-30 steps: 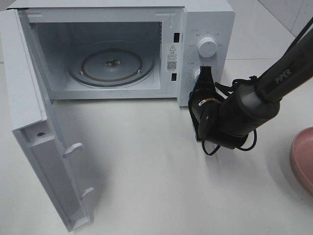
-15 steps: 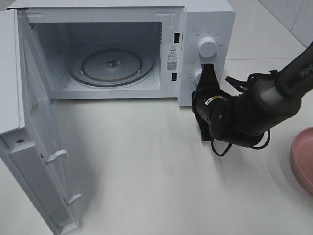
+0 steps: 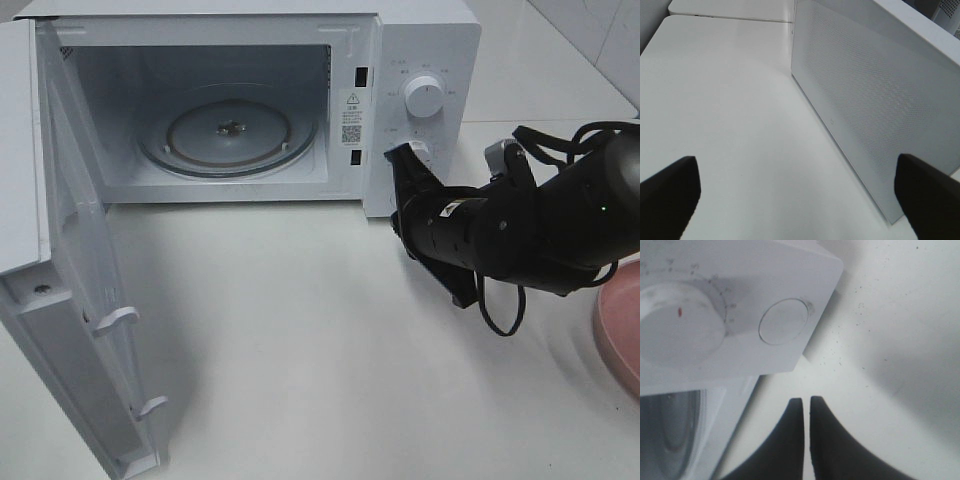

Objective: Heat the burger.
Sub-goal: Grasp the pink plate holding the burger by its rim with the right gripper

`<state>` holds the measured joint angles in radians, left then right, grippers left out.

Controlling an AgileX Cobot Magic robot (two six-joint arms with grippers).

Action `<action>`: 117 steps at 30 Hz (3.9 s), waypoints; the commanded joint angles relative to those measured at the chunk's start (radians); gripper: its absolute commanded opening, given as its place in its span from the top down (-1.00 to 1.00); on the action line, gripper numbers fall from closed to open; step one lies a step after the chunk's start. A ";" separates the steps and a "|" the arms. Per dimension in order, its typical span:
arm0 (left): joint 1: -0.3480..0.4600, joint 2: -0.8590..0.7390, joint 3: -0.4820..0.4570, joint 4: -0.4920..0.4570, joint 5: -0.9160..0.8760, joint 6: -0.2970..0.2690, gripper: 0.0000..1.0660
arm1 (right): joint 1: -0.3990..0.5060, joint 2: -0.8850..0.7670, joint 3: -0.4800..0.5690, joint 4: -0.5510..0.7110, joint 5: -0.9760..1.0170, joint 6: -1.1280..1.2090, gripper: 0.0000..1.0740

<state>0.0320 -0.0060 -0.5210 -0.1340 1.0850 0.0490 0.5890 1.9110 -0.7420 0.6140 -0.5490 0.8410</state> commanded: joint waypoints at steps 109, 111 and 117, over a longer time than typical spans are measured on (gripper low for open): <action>0.001 -0.018 0.004 -0.004 -0.013 0.001 -0.83 | -0.482 -0.125 0.004 -0.796 1.077 -0.725 -0.50; 0.001 -0.018 0.004 -0.004 -0.013 0.001 -0.83 | -0.482 -0.125 0.004 -0.796 1.077 -0.725 -0.43; 0.001 -0.018 0.004 -0.004 -0.013 0.001 -0.83 | -0.482 -0.120 0.005 -0.810 1.079 -0.713 0.06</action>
<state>0.0320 -0.0060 -0.5210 -0.1350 1.0850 0.0490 0.1130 1.7820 -0.7390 -0.1830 0.5270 0.1130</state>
